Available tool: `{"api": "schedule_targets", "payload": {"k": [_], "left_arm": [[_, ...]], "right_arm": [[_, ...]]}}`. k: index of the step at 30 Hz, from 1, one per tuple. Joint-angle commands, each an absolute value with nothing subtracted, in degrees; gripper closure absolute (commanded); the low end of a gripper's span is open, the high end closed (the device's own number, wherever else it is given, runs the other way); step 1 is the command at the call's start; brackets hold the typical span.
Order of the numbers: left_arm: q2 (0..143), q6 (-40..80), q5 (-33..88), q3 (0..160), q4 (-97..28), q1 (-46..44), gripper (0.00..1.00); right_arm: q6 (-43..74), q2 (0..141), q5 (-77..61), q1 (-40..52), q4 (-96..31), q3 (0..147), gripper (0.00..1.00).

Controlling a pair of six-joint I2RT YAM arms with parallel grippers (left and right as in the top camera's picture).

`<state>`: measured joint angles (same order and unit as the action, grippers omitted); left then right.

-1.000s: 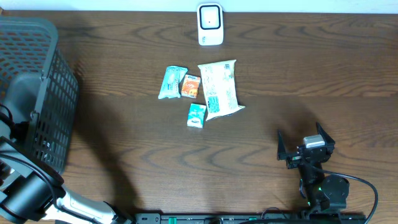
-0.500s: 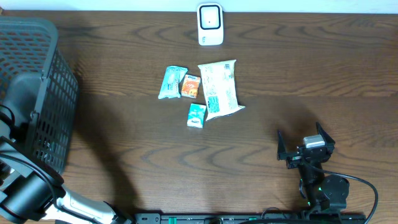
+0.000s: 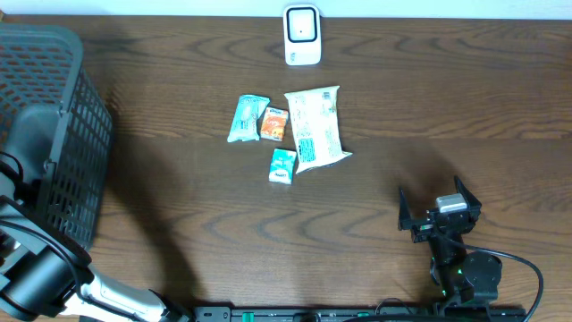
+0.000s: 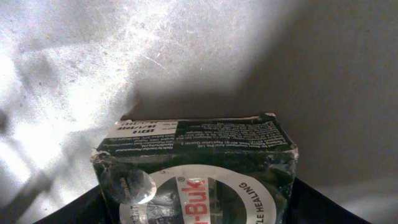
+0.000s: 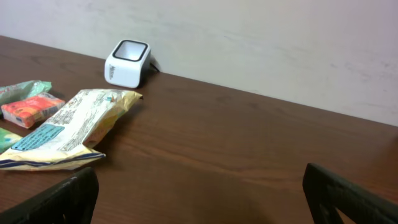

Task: Scan the item barcode
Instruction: 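Grasp the dark green Zam-Buk tin in the basket with left gripper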

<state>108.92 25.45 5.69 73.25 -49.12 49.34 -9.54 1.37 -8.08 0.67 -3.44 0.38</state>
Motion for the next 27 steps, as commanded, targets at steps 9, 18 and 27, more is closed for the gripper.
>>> {"api": "schedule_targets", "payload": {"k": [9, 18, 27], "left_arm": [[109.97, 25.32, 10.98, 75.61, -50.50, 49.21, 0.43], [104.55, 25.34, 13.85, 78.70, -51.05, 49.23, 0.43], [93.21, 28.49, 19.07, 84.40, -50.43, 49.23, 0.43]], "right_arm": [[-9.72, 1.04, -8.05, 1.17, -3.66, 0.32, 0.01], [-9.72, 1.04, -8.05, 1.17, -3.66, 0.32, 0.01], [-9.72, 1.04, -8.05, 1.17, -3.66, 0.32, 0.01]]}}
